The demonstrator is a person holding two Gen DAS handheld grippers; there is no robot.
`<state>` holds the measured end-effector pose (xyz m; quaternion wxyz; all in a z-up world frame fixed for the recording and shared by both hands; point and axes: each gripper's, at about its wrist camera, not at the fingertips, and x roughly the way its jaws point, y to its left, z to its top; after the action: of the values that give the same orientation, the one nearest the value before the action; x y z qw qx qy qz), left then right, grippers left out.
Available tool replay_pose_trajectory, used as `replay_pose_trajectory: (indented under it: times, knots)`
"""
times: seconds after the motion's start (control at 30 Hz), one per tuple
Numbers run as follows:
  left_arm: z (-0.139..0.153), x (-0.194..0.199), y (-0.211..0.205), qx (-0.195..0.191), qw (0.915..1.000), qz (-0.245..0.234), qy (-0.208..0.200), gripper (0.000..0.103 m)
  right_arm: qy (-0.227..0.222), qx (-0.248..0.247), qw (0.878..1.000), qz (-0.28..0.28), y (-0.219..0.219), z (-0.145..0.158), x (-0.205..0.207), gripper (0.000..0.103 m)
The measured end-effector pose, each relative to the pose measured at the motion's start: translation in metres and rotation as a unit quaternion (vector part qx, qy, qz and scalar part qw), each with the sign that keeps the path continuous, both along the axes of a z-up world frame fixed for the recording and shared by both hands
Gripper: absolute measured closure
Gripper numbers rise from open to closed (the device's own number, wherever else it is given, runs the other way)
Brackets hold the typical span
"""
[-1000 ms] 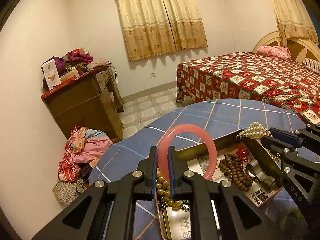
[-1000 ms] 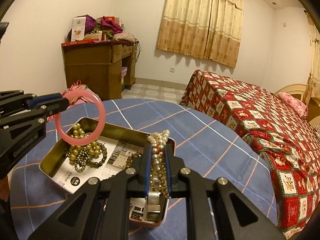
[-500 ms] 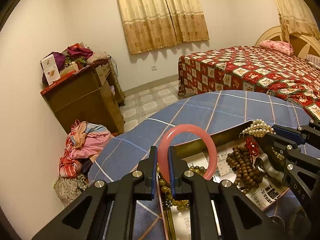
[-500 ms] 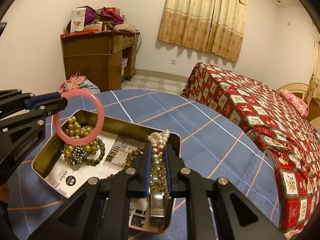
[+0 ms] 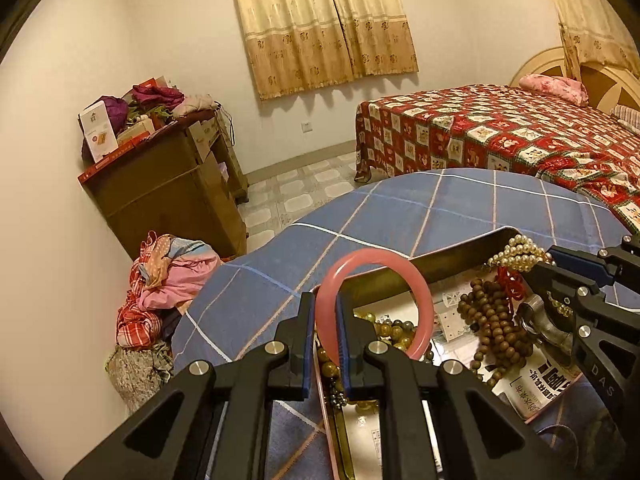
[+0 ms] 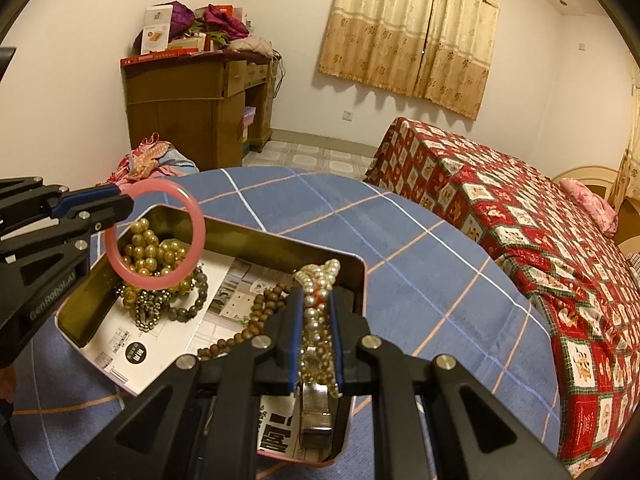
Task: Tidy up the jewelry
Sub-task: 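Carry the pink bangle and pearl necklace with both tools over the tin, then open both tools to drop the pink bangle and pearl necklace into the tin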
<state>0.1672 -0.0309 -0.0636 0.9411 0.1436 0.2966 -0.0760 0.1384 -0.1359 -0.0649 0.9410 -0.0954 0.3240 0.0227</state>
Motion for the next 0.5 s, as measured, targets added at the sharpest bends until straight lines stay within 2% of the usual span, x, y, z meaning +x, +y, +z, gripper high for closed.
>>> replay_pose_trajectory:
  times: [0.5]
  knots:
    - [-0.0042, 0.0004, 0.0004, 0.001, 1.0, -0.002, 0.009, 0.093, 0.008, -0.005, 1.0, 0.001, 0.0025, -0.0043, 0.0006, 0.087]
